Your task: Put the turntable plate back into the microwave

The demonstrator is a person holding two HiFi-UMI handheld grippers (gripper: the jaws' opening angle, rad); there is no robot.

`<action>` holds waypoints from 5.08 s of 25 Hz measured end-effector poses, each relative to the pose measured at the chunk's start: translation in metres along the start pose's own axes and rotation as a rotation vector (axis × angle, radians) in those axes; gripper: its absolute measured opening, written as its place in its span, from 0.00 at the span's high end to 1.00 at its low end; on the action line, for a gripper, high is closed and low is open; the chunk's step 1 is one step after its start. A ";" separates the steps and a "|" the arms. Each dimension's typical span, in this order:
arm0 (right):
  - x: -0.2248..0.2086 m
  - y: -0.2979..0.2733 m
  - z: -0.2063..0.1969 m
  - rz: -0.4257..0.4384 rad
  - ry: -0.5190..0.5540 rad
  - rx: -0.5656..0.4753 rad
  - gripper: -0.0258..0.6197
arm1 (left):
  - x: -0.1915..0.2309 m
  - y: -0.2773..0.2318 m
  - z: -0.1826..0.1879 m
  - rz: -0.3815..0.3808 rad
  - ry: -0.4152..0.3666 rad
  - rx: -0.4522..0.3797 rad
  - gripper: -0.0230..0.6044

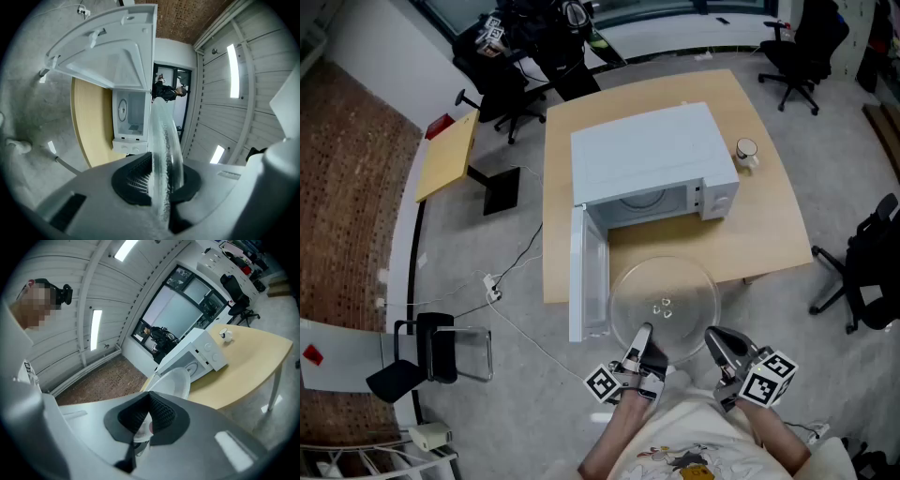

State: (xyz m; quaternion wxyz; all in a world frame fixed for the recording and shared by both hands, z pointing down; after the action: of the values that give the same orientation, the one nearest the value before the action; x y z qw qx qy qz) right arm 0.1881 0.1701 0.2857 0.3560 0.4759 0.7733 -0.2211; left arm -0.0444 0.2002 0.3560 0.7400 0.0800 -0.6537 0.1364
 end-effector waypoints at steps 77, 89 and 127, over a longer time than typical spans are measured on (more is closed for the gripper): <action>-0.143 -0.130 -0.003 0.086 -0.752 -0.087 0.77 | 0.032 -0.127 0.083 0.086 -0.006 -0.095 0.93; -0.226 -0.205 0.009 0.018 -0.734 0.006 0.89 | 0.084 -0.218 0.127 0.091 0.008 -0.209 0.93; -0.308 -0.282 0.031 0.048 -0.682 -0.079 0.79 | 0.125 -0.263 0.172 0.165 -0.021 -0.179 0.89</action>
State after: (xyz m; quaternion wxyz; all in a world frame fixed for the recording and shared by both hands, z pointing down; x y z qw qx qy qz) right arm 0.0374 -0.1555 0.5006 0.6172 0.3785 0.6064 -0.3287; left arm -0.1135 -0.0883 0.5179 0.7234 -0.0390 -0.6755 0.1372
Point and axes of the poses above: the fingertips, and each gripper's own axes: y backward along the fingers, x to its left, z out of its top, the point moved 9 cm from there along y, backward along the fingers, and after that the axes turned 10 degrees about z, right-handed, at the moved point
